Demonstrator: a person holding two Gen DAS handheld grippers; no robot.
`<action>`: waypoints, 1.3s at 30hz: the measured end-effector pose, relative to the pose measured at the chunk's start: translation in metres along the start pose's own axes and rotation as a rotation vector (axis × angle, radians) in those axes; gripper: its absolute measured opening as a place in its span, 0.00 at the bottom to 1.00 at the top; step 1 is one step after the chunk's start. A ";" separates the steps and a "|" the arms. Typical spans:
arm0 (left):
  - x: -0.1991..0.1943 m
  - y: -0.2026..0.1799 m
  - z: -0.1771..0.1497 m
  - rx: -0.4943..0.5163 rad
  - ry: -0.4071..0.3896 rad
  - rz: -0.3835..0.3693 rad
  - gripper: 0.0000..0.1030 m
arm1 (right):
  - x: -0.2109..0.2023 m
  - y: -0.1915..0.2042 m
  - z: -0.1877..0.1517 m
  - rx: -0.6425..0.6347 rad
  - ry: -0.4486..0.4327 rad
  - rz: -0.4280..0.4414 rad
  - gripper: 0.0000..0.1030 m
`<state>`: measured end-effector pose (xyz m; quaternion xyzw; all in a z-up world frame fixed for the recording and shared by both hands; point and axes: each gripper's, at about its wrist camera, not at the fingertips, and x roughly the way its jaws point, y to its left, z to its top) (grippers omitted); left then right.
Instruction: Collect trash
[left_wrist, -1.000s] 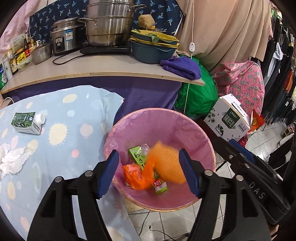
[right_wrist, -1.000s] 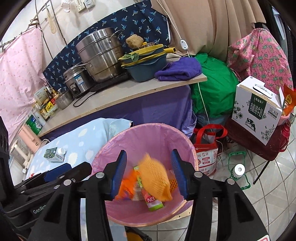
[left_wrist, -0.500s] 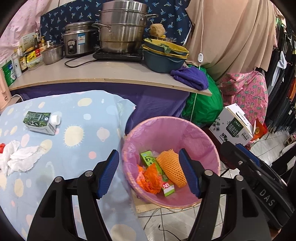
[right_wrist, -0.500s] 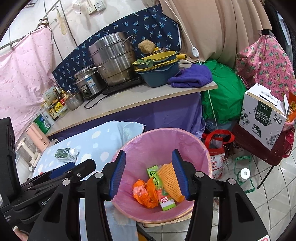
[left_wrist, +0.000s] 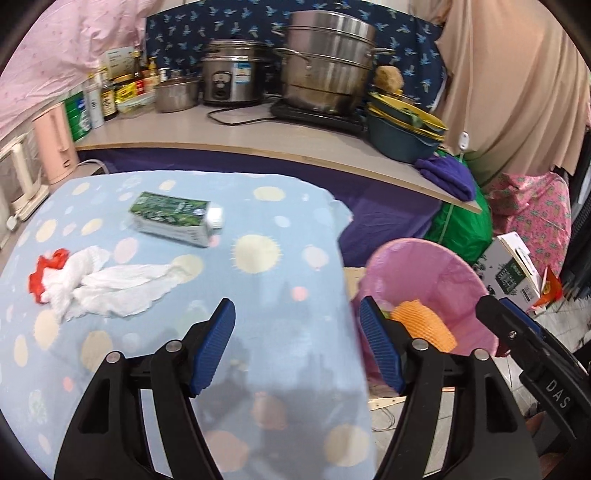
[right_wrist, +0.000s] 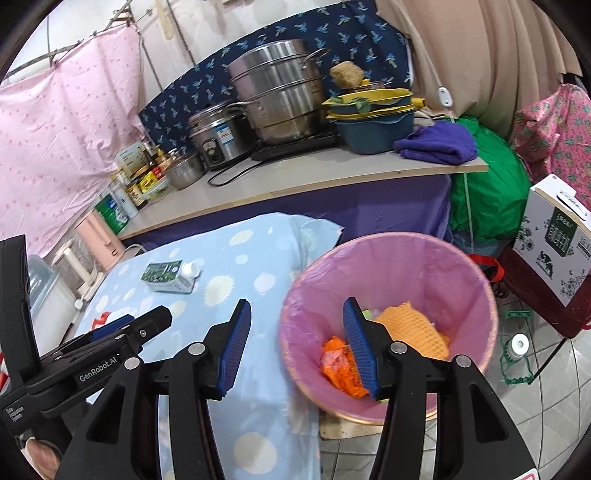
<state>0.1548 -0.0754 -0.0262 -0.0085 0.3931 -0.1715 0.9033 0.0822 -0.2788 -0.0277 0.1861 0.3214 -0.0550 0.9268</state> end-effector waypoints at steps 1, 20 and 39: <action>-0.001 0.011 -0.001 -0.016 0.001 0.011 0.66 | 0.002 0.005 -0.001 -0.006 0.005 0.006 0.49; -0.020 0.197 -0.031 -0.235 0.016 0.259 0.75 | 0.087 0.164 -0.048 -0.202 0.188 0.176 0.49; -0.007 0.287 -0.036 -0.344 0.038 0.298 0.78 | 0.194 0.288 -0.080 -0.366 0.344 0.259 0.49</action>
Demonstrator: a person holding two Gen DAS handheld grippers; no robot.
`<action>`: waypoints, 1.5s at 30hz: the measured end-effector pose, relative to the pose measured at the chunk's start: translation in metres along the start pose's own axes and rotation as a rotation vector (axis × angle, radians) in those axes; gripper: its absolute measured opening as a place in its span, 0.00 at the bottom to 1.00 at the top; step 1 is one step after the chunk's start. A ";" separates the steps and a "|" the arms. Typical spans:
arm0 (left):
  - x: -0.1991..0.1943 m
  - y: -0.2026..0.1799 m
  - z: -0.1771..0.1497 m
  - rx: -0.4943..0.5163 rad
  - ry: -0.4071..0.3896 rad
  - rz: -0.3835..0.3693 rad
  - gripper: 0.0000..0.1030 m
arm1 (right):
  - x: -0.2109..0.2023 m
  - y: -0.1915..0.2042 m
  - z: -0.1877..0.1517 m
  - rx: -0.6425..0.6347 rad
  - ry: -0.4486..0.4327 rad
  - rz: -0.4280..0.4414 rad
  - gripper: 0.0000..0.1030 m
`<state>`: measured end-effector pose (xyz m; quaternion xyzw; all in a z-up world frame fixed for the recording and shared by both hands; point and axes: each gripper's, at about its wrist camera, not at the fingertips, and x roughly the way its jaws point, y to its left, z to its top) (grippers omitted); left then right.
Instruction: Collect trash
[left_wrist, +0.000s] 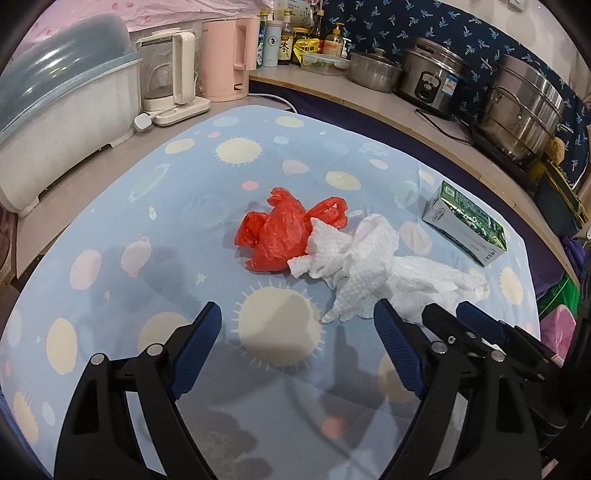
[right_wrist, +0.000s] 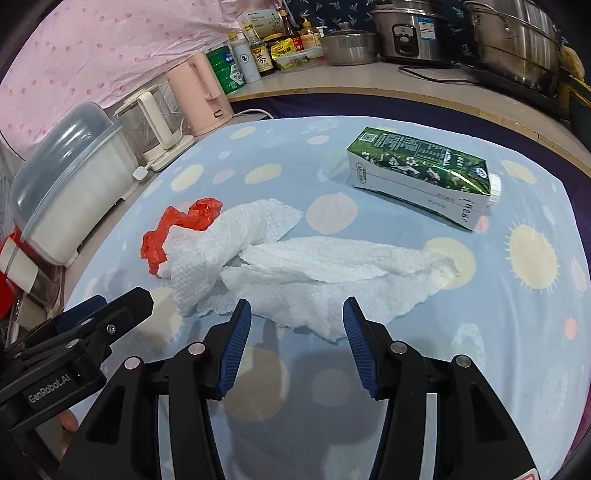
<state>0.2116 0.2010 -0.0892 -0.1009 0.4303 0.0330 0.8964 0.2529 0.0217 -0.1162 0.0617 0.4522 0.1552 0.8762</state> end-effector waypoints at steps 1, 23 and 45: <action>0.002 -0.001 0.001 0.001 0.002 -0.004 0.78 | 0.004 0.001 0.000 -0.001 0.006 0.000 0.49; 0.053 -0.033 0.011 -0.006 0.054 -0.044 0.73 | -0.048 -0.060 -0.040 0.126 -0.021 -0.040 0.06; -0.024 -0.068 -0.015 0.085 0.035 -0.134 0.09 | -0.152 -0.098 -0.066 0.190 -0.156 -0.057 0.06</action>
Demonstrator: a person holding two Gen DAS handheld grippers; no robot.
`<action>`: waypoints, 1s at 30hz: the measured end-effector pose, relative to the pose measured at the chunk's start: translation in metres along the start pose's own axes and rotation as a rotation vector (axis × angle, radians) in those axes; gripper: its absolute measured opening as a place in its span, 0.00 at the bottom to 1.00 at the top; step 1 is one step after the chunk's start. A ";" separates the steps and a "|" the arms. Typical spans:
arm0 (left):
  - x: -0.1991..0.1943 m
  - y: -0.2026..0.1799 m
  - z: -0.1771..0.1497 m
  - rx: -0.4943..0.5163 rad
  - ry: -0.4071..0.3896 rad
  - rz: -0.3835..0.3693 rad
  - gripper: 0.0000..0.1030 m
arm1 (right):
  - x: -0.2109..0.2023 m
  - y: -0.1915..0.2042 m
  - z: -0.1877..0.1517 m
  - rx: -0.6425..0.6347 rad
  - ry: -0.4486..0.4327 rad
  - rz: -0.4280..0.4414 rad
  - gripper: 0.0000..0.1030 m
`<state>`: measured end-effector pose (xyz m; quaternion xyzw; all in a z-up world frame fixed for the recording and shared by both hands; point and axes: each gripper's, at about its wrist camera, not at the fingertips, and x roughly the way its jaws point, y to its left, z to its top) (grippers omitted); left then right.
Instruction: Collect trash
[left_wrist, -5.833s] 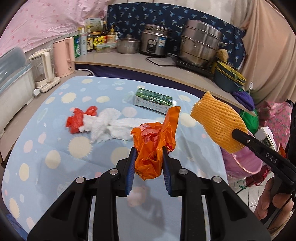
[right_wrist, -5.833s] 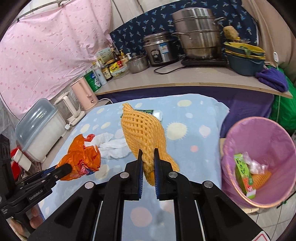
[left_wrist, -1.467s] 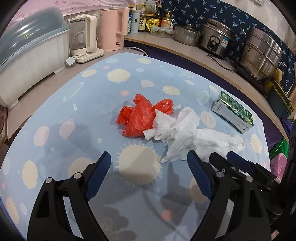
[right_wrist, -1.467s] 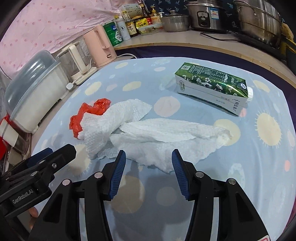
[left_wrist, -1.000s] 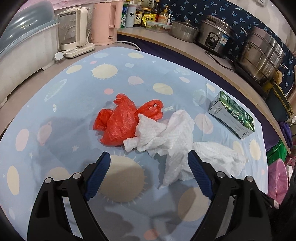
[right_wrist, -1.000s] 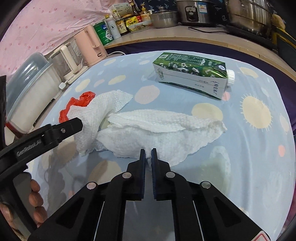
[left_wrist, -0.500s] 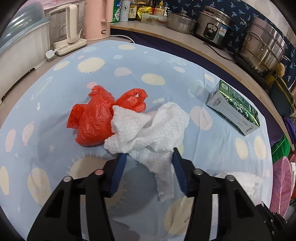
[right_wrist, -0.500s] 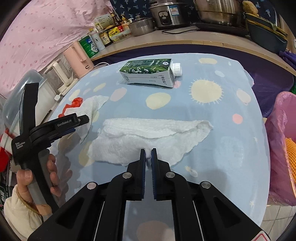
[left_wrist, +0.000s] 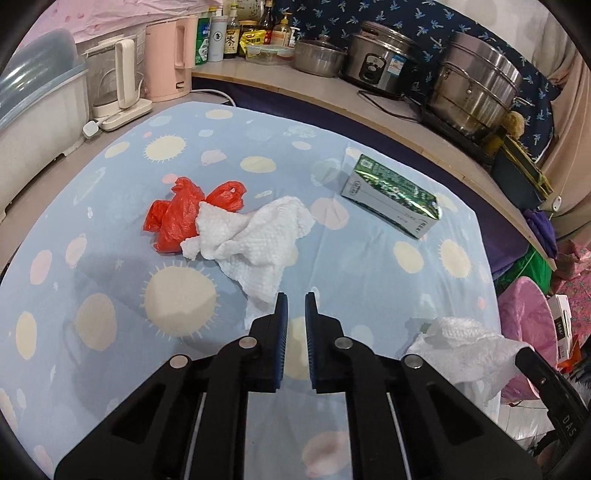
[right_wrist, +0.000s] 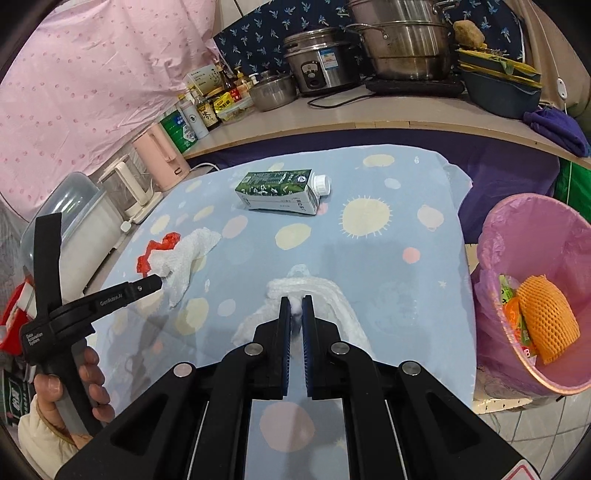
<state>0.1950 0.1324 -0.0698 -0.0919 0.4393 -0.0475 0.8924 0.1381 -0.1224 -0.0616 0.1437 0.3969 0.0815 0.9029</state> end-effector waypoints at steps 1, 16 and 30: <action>-0.006 -0.005 -0.002 0.010 -0.006 -0.008 0.09 | -0.008 -0.001 0.001 0.001 -0.013 0.002 0.06; -0.006 0.016 0.009 -0.068 -0.072 0.044 0.64 | -0.061 -0.020 0.002 0.034 -0.095 0.003 0.06; 0.070 0.028 0.028 -0.057 0.046 0.082 0.14 | -0.028 -0.019 0.014 0.042 -0.060 0.002 0.06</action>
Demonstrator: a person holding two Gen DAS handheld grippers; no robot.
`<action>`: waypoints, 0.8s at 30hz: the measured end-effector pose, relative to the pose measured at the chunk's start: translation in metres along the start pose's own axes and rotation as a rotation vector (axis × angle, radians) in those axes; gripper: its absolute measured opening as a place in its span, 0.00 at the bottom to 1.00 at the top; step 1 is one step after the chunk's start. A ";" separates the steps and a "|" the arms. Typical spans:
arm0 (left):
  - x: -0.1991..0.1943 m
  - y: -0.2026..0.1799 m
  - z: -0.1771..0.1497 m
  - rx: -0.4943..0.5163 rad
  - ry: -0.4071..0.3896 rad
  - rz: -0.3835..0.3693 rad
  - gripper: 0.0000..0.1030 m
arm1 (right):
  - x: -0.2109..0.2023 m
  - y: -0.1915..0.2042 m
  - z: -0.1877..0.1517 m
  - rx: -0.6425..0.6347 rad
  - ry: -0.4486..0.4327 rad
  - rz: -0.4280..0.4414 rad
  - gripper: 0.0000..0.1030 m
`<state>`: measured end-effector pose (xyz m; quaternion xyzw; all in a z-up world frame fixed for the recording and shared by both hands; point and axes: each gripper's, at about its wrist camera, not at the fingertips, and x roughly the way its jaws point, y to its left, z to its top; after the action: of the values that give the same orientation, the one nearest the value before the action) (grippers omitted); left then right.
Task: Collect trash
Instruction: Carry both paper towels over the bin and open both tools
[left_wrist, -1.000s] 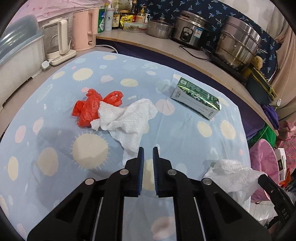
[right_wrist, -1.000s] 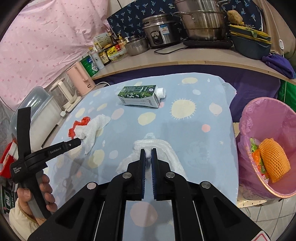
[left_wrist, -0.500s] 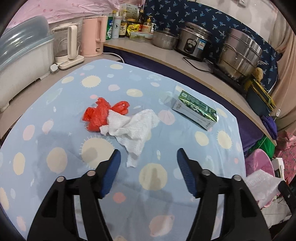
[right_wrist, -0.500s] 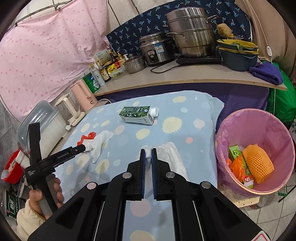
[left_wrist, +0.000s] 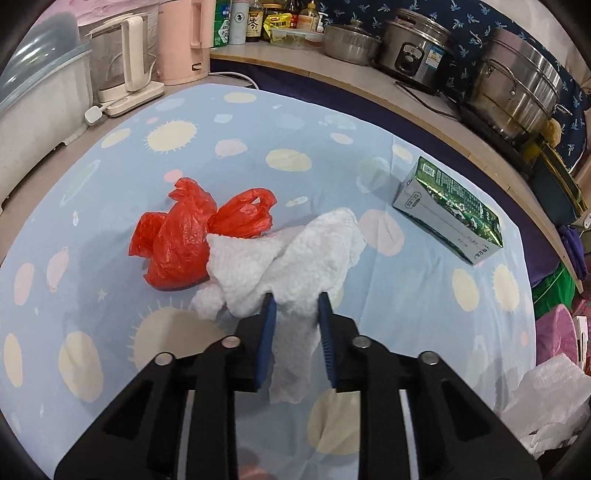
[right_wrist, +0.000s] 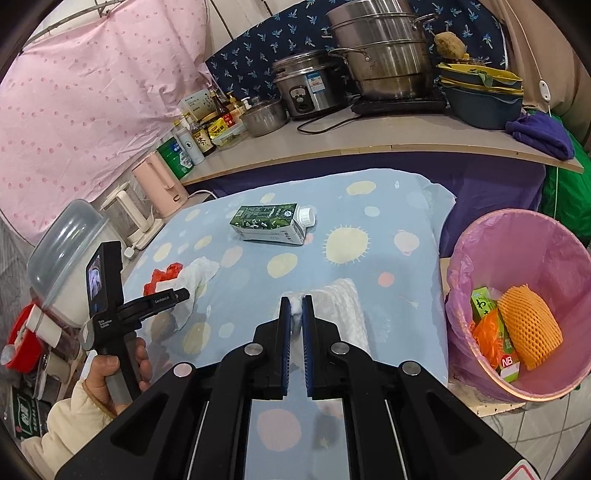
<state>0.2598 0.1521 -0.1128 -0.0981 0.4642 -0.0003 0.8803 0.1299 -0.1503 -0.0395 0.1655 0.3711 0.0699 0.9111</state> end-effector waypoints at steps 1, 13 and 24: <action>-0.002 -0.001 -0.001 0.002 -0.002 -0.003 0.09 | 0.000 0.000 0.000 -0.001 0.000 0.002 0.06; -0.092 -0.043 -0.023 0.102 -0.078 -0.110 0.07 | -0.041 0.002 0.010 -0.002 -0.090 0.018 0.06; -0.164 -0.148 -0.045 0.289 -0.120 -0.306 0.07 | -0.110 -0.049 0.027 0.065 -0.235 -0.058 0.06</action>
<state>0.1428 0.0145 0.0223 -0.0403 0.3856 -0.1946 0.9010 0.0703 -0.2299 0.0328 0.1911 0.2684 0.0114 0.9441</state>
